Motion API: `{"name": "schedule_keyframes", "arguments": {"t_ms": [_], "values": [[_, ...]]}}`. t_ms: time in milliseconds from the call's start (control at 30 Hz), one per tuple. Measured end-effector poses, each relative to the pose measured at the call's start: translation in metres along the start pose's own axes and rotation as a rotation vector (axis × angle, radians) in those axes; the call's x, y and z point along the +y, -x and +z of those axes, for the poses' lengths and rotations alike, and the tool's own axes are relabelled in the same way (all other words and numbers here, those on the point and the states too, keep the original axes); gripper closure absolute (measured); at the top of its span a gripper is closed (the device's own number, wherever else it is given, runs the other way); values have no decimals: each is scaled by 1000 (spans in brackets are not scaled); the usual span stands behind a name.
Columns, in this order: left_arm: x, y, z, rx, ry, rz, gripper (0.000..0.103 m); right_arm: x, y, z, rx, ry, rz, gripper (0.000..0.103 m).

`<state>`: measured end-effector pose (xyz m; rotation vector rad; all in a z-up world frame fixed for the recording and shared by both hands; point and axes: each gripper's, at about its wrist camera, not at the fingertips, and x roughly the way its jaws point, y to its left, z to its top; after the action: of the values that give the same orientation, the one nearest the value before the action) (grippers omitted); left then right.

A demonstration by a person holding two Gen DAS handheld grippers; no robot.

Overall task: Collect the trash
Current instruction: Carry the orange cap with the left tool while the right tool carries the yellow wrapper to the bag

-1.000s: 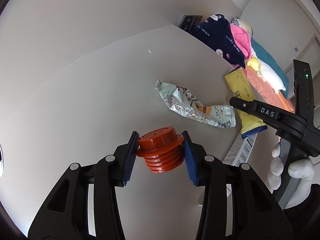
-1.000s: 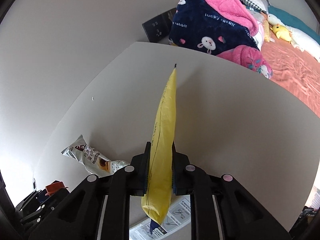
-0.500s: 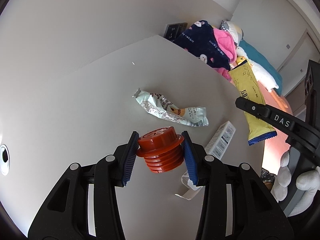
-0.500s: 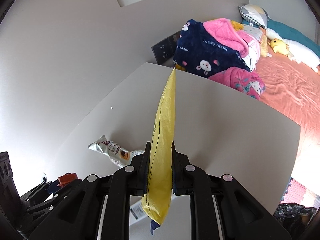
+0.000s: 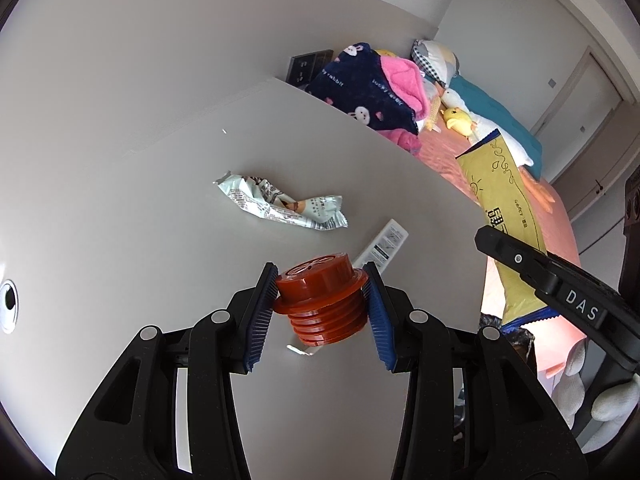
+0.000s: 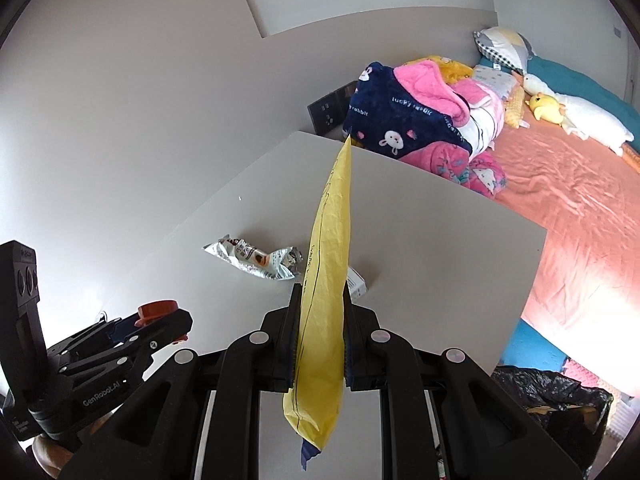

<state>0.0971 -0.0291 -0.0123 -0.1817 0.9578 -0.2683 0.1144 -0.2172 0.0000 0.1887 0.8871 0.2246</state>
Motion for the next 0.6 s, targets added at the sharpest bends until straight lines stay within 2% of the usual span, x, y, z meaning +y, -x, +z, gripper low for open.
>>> {"name": "schedule_keyframes", "arguments": {"t_ms": [600], "values": [[-69,15,-19,13,-112,-64,60,-29,68,-46,-31,-6,-23,85]]}}
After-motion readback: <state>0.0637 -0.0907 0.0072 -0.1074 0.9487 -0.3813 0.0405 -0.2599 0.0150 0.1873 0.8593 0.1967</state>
